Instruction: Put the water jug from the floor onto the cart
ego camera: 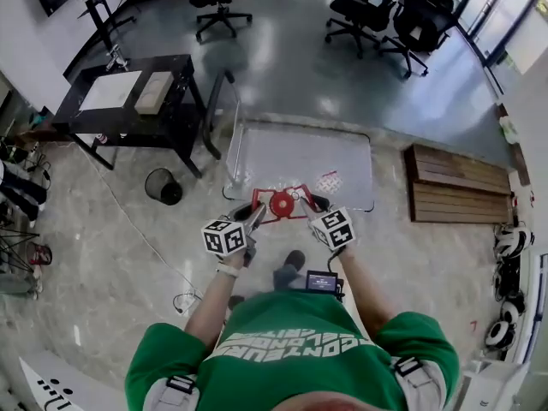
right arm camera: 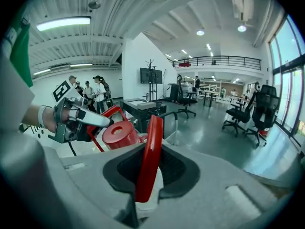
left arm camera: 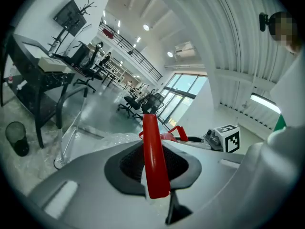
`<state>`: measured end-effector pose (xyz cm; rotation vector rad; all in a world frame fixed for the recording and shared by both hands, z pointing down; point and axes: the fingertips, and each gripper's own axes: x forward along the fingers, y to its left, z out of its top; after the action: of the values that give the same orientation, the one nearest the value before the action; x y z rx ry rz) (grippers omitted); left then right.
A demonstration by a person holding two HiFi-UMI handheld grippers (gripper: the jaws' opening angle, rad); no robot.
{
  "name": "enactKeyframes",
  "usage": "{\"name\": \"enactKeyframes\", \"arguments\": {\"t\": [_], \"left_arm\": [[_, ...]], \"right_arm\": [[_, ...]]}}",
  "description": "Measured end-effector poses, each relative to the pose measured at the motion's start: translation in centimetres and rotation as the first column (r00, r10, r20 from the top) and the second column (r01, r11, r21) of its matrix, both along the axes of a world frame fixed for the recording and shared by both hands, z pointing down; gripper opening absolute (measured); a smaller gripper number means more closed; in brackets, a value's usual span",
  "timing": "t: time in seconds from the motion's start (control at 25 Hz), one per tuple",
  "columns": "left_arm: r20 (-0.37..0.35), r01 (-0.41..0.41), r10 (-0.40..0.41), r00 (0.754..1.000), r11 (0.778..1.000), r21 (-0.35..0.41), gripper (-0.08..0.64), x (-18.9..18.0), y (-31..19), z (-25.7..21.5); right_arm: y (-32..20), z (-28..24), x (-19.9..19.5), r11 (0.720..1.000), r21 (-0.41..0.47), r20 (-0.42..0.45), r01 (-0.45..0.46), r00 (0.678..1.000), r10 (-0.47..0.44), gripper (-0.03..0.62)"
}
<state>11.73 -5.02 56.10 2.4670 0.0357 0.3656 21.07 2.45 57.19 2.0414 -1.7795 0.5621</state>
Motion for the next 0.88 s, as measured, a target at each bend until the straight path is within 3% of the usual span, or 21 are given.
{"name": "enactKeyframes", "arguments": {"t": [0.4,0.88], "left_arm": [[0.001,-0.101,0.101,0.995,0.995,-0.012,0.081,8.3,2.2,0.0],[-0.009,-0.107,0.107,0.994,0.994,0.025,0.081,14.1,1.5,-1.4]], "right_arm": [[2.5,-0.4,7.5,0.996,0.009,0.008,-0.084,0.996,0.084,0.056],[1.8,-1.4,13.2,0.996,0.048,0.017,-0.082,0.997,0.081,0.057]]}}
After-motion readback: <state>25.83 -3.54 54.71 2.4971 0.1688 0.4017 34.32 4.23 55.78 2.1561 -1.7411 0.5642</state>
